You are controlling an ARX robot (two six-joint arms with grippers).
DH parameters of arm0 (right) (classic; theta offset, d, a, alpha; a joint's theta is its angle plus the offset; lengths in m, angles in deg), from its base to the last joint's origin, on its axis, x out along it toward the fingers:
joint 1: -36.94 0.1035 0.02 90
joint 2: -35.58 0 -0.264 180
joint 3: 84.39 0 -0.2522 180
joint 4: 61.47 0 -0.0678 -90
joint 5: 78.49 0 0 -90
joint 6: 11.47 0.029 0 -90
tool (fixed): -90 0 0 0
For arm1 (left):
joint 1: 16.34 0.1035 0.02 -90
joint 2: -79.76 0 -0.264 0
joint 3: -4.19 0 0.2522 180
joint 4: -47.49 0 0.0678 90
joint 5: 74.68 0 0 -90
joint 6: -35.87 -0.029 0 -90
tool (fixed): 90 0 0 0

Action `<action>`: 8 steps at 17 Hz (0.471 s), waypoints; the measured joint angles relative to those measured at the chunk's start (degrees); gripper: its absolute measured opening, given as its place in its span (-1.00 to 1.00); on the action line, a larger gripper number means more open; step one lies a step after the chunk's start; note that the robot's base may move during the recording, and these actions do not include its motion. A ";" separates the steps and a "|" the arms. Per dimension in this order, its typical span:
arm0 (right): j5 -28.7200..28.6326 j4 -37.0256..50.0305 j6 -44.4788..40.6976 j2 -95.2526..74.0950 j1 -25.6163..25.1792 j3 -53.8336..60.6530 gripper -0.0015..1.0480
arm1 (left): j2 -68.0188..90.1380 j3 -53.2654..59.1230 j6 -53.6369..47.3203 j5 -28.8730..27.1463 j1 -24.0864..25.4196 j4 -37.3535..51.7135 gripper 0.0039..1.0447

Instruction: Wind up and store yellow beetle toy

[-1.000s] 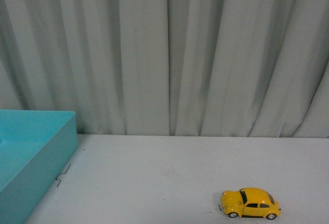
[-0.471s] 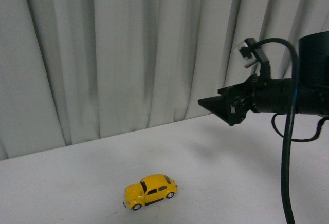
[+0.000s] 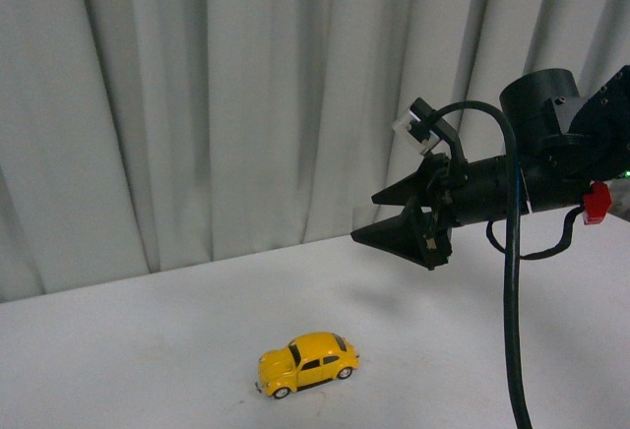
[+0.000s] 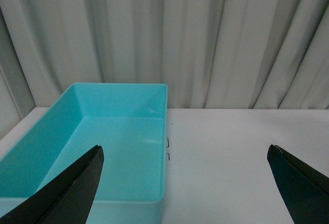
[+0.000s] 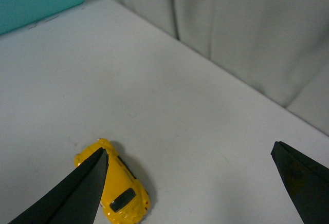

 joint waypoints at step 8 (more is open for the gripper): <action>4.68 -43.63 -45.48 -14.99 7.08 -19.12 0.87 | 0.00 0.00 0.00 -0.02 0.00 0.02 0.88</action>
